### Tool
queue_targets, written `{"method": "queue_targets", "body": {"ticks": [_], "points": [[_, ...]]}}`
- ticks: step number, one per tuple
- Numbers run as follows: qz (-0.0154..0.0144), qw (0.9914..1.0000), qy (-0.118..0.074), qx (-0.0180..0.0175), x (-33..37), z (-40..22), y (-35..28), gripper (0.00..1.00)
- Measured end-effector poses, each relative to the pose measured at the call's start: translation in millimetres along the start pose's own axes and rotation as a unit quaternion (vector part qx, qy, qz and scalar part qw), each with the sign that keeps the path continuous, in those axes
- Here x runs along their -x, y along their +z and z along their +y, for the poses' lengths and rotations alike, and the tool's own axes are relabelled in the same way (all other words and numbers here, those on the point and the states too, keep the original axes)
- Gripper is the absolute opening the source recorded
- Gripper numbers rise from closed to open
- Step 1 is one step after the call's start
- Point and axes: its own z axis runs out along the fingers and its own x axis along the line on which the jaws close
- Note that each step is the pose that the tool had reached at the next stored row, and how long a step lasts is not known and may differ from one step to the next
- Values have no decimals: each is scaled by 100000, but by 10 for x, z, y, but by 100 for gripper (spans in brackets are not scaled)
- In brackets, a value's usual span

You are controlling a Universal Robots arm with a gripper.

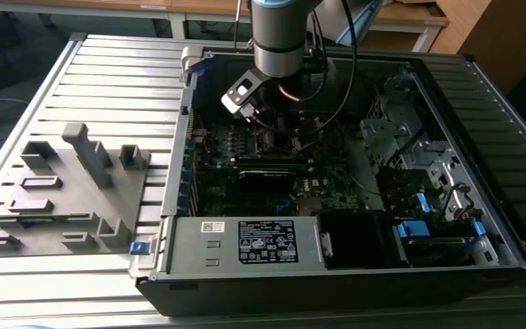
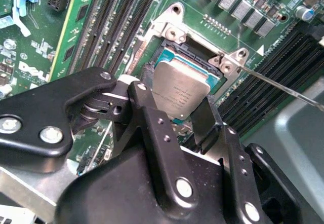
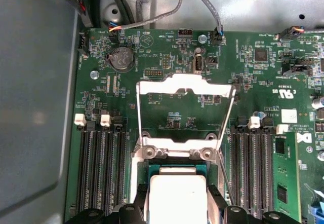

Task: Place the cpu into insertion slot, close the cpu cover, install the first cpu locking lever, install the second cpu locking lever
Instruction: 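Place the cpu into insertion slot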

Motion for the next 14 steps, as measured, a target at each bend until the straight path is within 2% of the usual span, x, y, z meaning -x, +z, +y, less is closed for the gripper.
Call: {"method": "queue_targets", "body": {"ticks": [14], "points": [[-24, 100000, 228, 8, 0, -7, 19, 54]]}}
